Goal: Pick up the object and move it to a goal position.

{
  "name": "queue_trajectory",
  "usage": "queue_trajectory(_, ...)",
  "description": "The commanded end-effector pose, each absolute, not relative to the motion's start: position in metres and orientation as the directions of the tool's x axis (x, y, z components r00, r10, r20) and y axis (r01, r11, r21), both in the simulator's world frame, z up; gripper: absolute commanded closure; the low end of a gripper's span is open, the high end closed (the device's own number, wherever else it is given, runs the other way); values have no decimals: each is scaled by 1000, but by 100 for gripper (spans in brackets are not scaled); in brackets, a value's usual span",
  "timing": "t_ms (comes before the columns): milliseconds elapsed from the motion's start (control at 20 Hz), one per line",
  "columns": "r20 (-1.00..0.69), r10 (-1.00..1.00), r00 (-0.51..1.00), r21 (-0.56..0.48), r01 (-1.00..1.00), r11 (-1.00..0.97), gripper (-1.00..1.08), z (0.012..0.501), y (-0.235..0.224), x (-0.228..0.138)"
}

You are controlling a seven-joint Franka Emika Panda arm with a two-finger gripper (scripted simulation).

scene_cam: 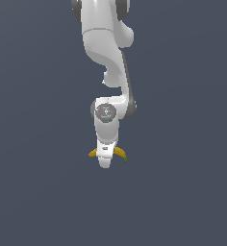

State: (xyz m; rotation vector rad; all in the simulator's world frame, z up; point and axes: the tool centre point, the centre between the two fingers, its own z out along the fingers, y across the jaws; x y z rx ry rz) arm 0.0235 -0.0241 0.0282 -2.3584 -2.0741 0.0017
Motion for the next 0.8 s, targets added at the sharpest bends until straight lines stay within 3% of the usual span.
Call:
queue_trajectory(0, 0, 992, 127, 0, 992, -127, -92, 21, -24, 24)
queue_trajectory(150, 0, 992, 127, 0, 992, -127, -92, 19, -24, 25)
queue_trajectory(200, 0, 992, 127, 0, 992, -127, 108, 19, -24, 25)
queue_trajectory(750, 0, 992, 126, -1, 992, -126, 108, 19, -23, 24)
